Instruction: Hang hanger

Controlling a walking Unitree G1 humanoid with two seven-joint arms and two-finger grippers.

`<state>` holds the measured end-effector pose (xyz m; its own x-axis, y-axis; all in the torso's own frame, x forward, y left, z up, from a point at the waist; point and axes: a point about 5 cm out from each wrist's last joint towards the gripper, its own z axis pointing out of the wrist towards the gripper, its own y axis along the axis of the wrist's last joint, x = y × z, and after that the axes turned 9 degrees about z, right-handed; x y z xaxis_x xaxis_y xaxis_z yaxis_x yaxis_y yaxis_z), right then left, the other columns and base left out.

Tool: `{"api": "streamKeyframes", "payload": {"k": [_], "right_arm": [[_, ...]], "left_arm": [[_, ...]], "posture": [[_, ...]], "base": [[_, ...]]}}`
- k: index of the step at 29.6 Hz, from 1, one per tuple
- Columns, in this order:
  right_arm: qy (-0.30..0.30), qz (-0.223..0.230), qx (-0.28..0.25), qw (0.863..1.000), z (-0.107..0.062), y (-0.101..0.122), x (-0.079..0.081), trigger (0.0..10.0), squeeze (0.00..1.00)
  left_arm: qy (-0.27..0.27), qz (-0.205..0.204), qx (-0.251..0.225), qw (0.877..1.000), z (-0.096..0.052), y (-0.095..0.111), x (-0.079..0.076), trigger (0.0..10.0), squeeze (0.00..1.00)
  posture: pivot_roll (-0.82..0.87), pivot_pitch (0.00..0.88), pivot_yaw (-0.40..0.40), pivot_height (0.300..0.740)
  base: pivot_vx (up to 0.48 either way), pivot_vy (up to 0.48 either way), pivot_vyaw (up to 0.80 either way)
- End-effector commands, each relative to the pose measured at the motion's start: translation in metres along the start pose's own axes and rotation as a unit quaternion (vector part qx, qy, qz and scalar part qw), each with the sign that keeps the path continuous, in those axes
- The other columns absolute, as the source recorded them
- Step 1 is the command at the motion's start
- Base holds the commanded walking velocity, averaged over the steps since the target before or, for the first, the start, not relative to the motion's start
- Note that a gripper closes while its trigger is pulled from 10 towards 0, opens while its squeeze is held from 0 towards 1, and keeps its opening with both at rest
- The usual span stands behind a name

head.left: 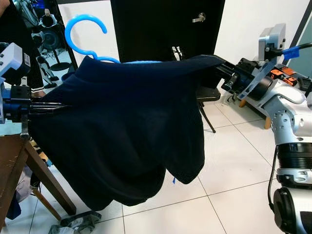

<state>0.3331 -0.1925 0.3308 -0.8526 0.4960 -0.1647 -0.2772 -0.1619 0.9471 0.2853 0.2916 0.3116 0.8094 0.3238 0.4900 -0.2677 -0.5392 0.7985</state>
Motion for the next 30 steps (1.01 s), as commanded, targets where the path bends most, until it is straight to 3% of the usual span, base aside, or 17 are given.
{"api": "streamKeyframes", "payload": {"k": [1, 2, 3, 6, 8, 16, 19, 20, 24, 30], "right_arm": [[0.078, 0.001, -0.002, 0.997, 0.005, 0.008, 0.016, 0.0, 0.00], [0.078, 0.001, -0.002, 0.997, 0.005, 0.008, 0.016, 0.0, 0.00], [0.137, 0.009, 0.003, 0.991, 0.009, 0.010, 0.029, 0.0, 0.00], [0.185, 0.016, 0.008, 0.983, 0.012, 0.013, 0.038, 0.0, 0.00], [0.252, 0.029, 0.013, 0.967, 0.014, 0.019, 0.048, 0.0, 0.00], [0.303, 0.038, 0.022, 0.952, 0.018, 0.021, 0.055, 0.0, 0.00], [0.311, 0.038, 0.031, 0.949, 0.020, 0.018, 0.057, 0.0, 0.00], [0.293, 0.033, 0.053, 0.954, 0.018, 0.010, 0.054, 0.0, 0.00], [0.277, 0.029, 0.069, 0.958, 0.016, 0.004, 0.052, 0.0, 0.00], [0.193, 0.022, 0.109, 0.975, 0.000, -0.010, 0.037, 0.0, 0.00]], "left_arm": [[-0.020, -0.002, 0.045, 0.999, -0.004, -0.008, -0.002, 0.0, 0.00], [-0.020, -0.002, 0.045, 0.999, -0.004, -0.008, -0.002, 0.0, 0.00], [-0.040, -0.001, 0.052, 0.998, 0.000, -0.010, -0.004, 0.0, 0.00], [-0.058, 0.001, 0.053, 0.997, 0.002, -0.009, -0.005, 0.0, 0.00], [-0.093, 0.003, 0.051, 0.994, -0.001, -0.004, -0.005, 0.0, 0.00], [-0.121, 0.011, 0.042, 0.992, -0.004, 0.008, -0.004, 0.0, 0.00], [-0.112, 0.023, 0.040, 0.993, -0.007, 0.014, 0.000, 0.0, 0.00], [-0.083, 0.035, 0.033, 0.995, -0.015, 0.019, 0.009, 0.0, 0.00], [-0.063, 0.042, 0.029, 0.997, -0.020, 0.022, 0.015, 0.0, 0.00], [-0.047, 0.026, -0.043, 0.998, -0.038, 0.036, 0.012, 0.0, 0.00]], "posture": [[0.02, 0.000, 0.051, 0.740], [0.02, 0.000, 0.051, 0.740], [0.01, 0.000, 0.050, 0.740], [0.01, 0.000, 0.050, 0.740], [0.01, 0.000, 0.050, 0.740], [0.02, 0.000, 0.050, 0.740], [0.02, 0.000, 0.050, 0.740], [0.02, 0.000, 0.051, 0.740], [0.02, 0.000, 0.051, 0.740], [0.00, 0.000, 0.055, 0.740]], "base": [[0.000, 0.000, 0.00], [0.000, 0.000, 0.00], [0.000, 0.000, 0.00], [0.000, 0.000, 0.00], [0.000, 0.000, 0.00], [0.000, 0.000, 0.00], [0.000, 0.000, 0.00], [0.000, 0.000, 0.00], [0.000, 0.000, 0.00], [0.000, 0.000, 0.00]]}}
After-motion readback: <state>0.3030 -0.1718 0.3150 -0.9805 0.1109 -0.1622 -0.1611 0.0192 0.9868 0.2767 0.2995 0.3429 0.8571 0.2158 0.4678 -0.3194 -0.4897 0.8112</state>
